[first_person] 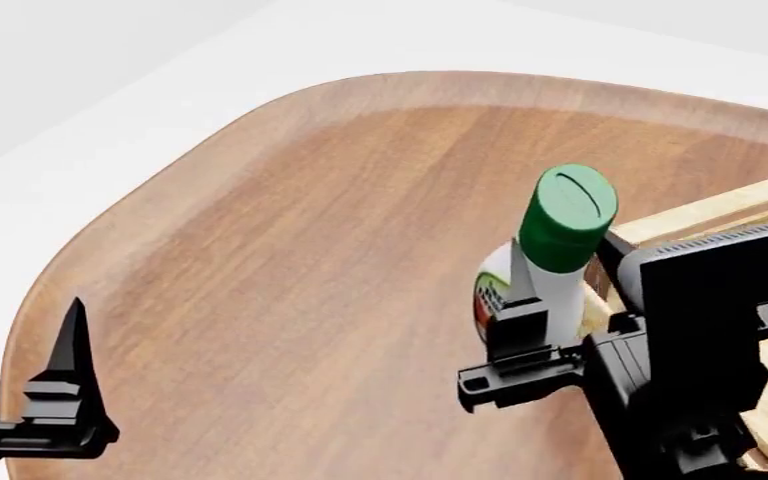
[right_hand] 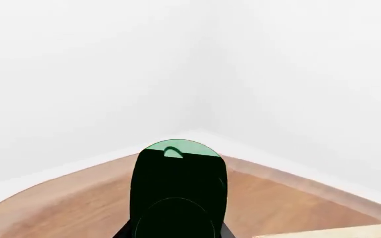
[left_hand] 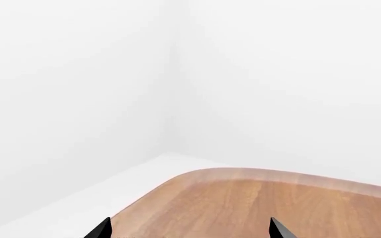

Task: Pick up the salad dressing and put it in the tray.

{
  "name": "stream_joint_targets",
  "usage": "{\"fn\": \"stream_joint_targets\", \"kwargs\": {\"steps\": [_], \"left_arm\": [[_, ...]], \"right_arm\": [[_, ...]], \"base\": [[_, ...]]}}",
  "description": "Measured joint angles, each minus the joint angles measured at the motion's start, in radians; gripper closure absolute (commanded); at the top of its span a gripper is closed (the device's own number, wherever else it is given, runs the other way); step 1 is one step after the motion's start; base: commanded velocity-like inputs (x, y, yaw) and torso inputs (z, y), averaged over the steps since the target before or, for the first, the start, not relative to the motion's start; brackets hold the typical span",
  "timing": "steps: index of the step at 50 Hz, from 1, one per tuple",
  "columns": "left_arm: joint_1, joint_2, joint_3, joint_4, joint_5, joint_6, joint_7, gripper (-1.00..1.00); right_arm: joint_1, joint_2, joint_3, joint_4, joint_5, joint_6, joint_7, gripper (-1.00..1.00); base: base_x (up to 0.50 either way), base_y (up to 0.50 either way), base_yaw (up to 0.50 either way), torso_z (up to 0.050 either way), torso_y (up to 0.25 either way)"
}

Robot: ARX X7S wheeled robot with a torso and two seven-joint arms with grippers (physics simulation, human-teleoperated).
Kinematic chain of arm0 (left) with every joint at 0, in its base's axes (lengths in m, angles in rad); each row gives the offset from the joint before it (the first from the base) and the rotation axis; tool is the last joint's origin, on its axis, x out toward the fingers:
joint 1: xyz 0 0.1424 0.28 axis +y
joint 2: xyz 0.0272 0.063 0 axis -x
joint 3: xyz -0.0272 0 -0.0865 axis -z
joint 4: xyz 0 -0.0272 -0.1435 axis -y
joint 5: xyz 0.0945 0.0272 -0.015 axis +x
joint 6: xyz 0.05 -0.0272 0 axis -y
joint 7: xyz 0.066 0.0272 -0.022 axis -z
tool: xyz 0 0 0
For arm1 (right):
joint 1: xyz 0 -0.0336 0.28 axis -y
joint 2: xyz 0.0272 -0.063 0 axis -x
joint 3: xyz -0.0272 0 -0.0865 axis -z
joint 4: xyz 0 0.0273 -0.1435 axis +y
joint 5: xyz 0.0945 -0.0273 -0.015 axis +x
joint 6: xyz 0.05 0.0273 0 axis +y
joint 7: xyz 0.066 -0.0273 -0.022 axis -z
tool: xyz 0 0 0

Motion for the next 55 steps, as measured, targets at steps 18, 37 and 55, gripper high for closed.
{"fn": "stream_joint_targets", "kwargs": {"steps": [18,37,55], "left_arm": [[0.000,-0.003,0.003,-0.012,-0.004,0.009,-0.002,-1.00],[-0.005,-0.010,0.011,-0.011,-0.006,0.008,-0.008,-1.00],[-0.006,-0.015,0.019,-0.014,-0.004,0.014,-0.012,-1.00]], "right_arm": [[0.134,0.042,0.011,0.167,-0.104,-0.015,0.064,1.00],[0.171,0.086,0.042,0.347,-0.205,-0.077,0.117,1.00],[0.199,0.088,0.044,0.585,-0.291,-0.190,0.150,1.00]], "base": [[0.00,0.00,0.00,0.000,0.001],[0.00,0.00,0.00,0.000,0.001],[0.00,0.00,0.00,0.000,0.001]]}}
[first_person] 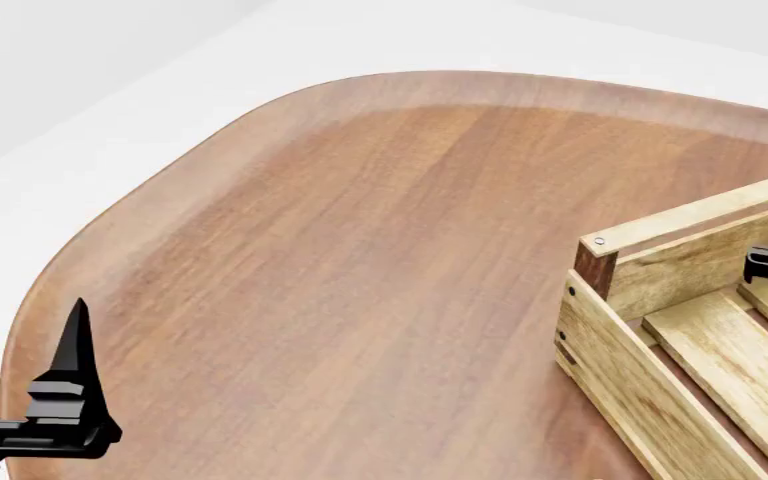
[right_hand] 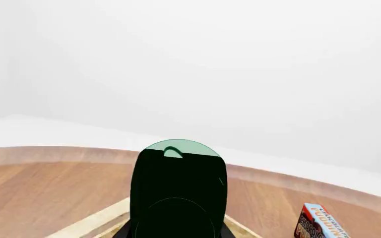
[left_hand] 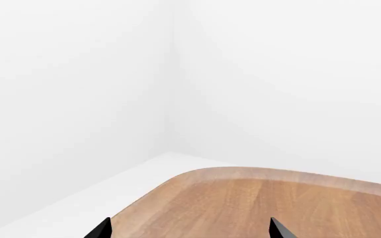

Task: Pick up the salad dressing and put it in the tray.

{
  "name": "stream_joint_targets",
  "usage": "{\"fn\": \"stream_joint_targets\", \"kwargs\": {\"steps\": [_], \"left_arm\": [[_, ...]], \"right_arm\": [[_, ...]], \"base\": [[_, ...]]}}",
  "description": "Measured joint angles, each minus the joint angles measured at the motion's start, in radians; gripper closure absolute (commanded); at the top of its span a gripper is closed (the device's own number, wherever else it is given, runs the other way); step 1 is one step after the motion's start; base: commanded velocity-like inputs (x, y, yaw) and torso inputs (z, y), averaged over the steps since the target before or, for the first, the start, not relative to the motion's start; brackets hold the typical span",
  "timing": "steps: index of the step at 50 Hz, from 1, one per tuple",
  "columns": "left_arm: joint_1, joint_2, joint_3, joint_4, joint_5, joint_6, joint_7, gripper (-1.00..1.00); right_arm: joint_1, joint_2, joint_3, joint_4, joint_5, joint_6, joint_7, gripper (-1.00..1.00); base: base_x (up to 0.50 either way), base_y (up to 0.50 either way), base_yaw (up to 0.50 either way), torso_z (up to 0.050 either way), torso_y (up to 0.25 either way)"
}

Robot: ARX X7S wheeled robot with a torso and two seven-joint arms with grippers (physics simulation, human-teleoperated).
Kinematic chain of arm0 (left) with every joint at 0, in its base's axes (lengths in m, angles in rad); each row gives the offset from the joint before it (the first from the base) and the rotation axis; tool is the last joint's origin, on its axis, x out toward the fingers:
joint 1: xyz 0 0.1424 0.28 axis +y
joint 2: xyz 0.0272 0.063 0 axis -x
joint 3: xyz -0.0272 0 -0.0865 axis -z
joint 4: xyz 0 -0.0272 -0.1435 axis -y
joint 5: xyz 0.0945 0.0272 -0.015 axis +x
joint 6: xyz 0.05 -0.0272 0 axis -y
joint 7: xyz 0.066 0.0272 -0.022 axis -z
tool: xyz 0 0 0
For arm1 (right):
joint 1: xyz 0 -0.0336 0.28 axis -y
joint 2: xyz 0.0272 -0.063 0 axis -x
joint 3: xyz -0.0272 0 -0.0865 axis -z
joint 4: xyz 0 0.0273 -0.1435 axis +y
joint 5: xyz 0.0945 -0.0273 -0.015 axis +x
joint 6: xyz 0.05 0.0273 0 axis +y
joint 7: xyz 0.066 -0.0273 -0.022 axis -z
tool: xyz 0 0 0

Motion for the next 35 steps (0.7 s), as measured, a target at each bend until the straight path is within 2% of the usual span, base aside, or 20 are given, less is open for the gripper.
{"fn": "stream_joint_targets", "kwargs": {"steps": [17,35], "left_arm": [[0.002,-0.003,0.007,-0.006,0.001,0.009,-0.003,-1.00],[0.002,-0.008,0.014,-0.008,0.002,0.014,-0.006,-1.00]], "right_arm": [[0.046,-0.029,-0.020,0.332,-0.077,-0.212,-0.001,1.00],[0.134,-0.075,-0.049,0.791,-0.142,-0.498,-0.027,1.00]], "base": [[0.00,0.00,0.00,0.000,0.001],[0.00,0.00,0.00,0.000,0.001]]}}
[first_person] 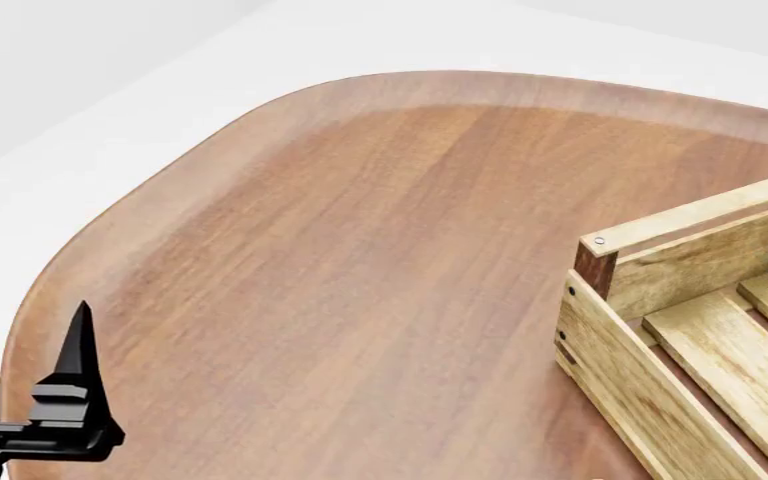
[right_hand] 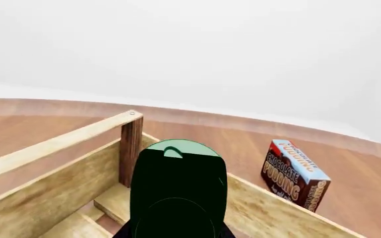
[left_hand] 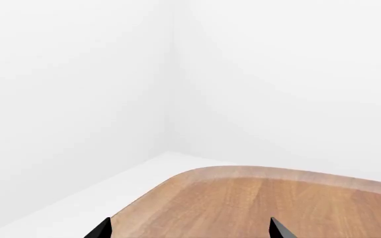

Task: Pick up the salad dressing and put it in the tray.

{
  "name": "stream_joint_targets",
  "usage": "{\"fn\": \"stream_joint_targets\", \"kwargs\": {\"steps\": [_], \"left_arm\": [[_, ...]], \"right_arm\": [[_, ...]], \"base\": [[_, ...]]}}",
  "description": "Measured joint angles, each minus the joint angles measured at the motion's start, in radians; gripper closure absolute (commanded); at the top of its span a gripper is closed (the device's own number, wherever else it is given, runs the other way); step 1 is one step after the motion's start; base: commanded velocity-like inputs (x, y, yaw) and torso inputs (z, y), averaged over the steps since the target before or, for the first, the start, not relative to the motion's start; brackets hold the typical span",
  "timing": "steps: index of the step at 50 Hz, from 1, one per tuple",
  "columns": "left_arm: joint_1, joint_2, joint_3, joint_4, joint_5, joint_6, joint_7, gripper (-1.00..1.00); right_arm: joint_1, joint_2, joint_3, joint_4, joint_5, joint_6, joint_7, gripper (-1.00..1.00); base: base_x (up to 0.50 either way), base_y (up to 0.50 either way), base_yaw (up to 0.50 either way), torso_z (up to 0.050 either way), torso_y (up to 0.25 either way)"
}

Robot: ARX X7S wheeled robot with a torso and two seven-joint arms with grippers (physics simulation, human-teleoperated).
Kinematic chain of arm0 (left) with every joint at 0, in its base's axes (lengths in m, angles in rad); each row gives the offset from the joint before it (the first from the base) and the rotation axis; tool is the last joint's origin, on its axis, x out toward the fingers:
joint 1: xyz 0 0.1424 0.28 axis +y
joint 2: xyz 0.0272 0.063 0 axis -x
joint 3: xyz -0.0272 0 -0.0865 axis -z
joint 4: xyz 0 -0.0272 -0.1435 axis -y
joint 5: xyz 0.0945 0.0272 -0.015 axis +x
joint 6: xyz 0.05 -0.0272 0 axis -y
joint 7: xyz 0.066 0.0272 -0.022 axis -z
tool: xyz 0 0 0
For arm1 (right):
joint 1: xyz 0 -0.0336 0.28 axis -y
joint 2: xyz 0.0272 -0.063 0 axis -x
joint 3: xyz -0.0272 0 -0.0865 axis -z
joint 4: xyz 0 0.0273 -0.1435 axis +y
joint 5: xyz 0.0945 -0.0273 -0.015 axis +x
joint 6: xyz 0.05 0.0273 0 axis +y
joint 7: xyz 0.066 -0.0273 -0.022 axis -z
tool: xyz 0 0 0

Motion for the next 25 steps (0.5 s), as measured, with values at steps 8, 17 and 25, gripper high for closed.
{"fn": "stream_joint_targets", "kwargs": {"steps": [8,17,25], "left_arm": [[0.000,-0.002,0.003,0.000,0.000,0.002,-0.001,-1.00],[-0.001,-0.006,0.006,0.001,0.000,0.003,-0.003,-1.00],[-0.002,-0.009,0.009,0.003,0.001,0.003,-0.005,-1.00]], "right_arm": [[0.051,-0.021,-0.014,0.220,-0.024,-0.153,-0.020,1.00],[0.083,-0.037,-0.010,0.402,-0.035,-0.283,-0.036,1.00],[0.077,-0.045,0.008,0.473,-0.042,-0.341,-0.043,1.00]], "base": [[0.00,0.00,0.00,0.002,0.000],[0.00,0.00,0.00,0.000,0.001],[0.00,0.00,0.00,0.000,0.000]]}}
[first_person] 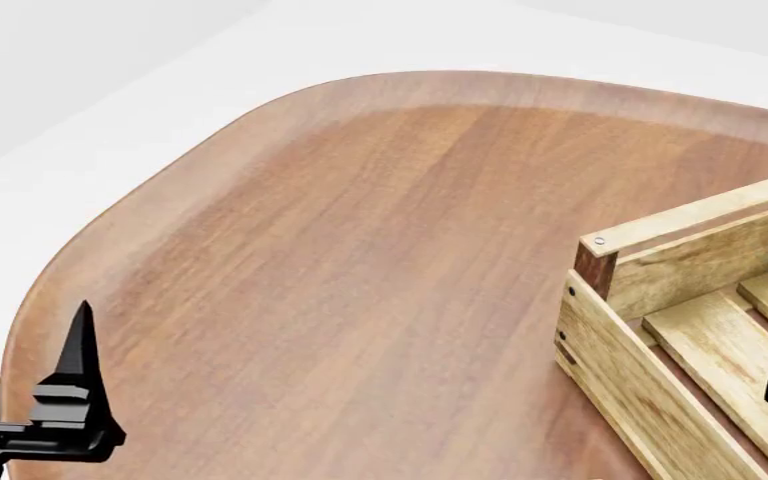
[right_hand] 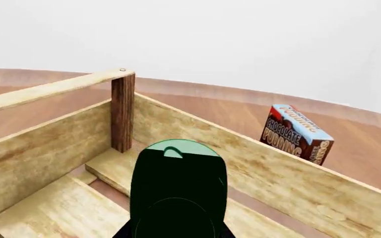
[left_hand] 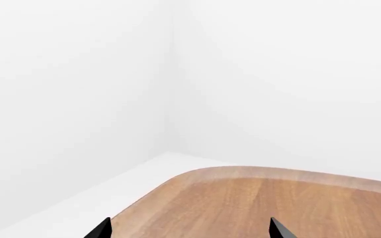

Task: Pick up the salad dressing and put it in the tray.

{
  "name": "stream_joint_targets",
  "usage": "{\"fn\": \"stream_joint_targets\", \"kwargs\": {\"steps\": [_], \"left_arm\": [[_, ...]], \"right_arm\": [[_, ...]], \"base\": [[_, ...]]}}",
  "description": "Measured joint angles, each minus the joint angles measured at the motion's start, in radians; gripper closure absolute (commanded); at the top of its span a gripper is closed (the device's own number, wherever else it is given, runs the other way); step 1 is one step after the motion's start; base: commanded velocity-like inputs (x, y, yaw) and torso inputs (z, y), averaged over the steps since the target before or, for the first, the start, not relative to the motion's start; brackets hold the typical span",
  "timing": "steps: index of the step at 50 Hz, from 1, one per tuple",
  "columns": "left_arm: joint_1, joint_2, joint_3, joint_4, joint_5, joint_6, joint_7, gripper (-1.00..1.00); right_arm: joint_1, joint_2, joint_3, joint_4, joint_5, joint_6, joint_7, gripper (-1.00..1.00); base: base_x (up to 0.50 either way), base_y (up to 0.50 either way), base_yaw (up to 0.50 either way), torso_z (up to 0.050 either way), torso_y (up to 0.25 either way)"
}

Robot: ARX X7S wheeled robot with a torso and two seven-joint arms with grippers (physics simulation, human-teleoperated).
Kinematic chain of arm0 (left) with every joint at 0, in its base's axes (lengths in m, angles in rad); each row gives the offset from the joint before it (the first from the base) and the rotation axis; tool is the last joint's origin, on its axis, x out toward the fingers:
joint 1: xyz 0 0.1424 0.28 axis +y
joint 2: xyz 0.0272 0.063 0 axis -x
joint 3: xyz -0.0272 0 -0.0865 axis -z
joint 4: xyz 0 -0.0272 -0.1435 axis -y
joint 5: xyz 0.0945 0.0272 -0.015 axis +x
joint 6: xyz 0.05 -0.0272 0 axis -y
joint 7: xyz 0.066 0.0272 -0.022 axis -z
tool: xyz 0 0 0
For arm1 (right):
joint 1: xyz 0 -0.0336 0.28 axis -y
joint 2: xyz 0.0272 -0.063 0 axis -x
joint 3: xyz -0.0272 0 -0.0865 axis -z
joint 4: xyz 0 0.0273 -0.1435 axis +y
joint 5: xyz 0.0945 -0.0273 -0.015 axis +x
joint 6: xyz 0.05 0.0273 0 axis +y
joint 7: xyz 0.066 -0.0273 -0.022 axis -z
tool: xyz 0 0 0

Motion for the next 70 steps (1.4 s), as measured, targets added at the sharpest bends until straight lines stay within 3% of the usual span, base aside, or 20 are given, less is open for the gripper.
{"fn": "stream_joint_targets", "kwargs": {"steps": [50,51,70], "left_arm": [[0.004,-0.010,0.015,-0.008,0.000,0.021,-0.008,-1.00],[0.004,-0.010,0.015,-0.008,0.000,0.021,-0.008,-1.00],[0.002,-0.016,0.018,-0.004,-0.004,0.021,-0.013,-1.00]], "right_arm": [[-0.086,-0.031,0.175,0.035,-0.103,-0.082,-0.023,1.00],[-0.086,-0.031,0.178,0.035,-0.106,-0.082,-0.023,-1.00],[-0.090,-0.032,0.211,0.040,-0.147,-0.077,-0.021,-1.00]], "base": [[0.00,0.00,0.00,0.000,0.000],[0.00,0.00,0.00,0.000,0.000],[0.00,0.00,0.00,0.000,0.000]]}}
